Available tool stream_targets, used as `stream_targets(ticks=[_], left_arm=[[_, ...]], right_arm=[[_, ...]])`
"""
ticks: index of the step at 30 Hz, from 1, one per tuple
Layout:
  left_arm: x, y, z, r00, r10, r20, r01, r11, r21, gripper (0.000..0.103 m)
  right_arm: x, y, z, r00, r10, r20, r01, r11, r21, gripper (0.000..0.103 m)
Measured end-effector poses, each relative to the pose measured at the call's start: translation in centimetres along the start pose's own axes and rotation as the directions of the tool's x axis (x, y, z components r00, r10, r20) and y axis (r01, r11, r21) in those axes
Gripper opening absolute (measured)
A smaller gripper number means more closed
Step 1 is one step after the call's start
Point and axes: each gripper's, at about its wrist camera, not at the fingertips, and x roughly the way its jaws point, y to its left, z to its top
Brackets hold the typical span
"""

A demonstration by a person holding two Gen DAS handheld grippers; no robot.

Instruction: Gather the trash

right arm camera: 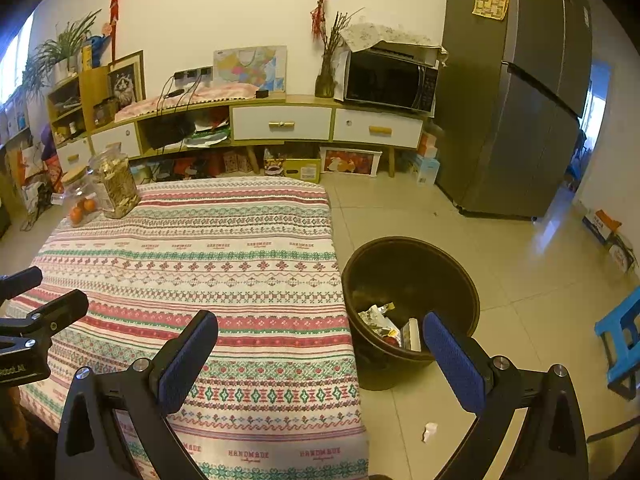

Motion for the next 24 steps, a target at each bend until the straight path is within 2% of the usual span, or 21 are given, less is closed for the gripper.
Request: stream_targets(ticks=[13,20,24], left_arm=[[-0.2,1.0,0.6,1.0,0.0,-0.014,0.0,0.999,-0.045,0.103],[-0.2,0.8,0.7,1.0,-0.003,-0.025,0.002,0.999,-0.035,0.103],[0.0,1.3,1.5,0.999,0.004,-0.042,-0.005,1.0,-0.028,0.103]], right_arm=[[-0.2,-0.2,0.4,1.0,0.009,0.006,-0.009,0.999,0.042,0.103],[0.1,0.6,0.6,1.0,0.019,-0.002,-0.019,0.999,0.039,0.103],[1.8,1.7,0.6,0.997,0.052,-0.054,-0.051,0.998,0.027,0.103]])
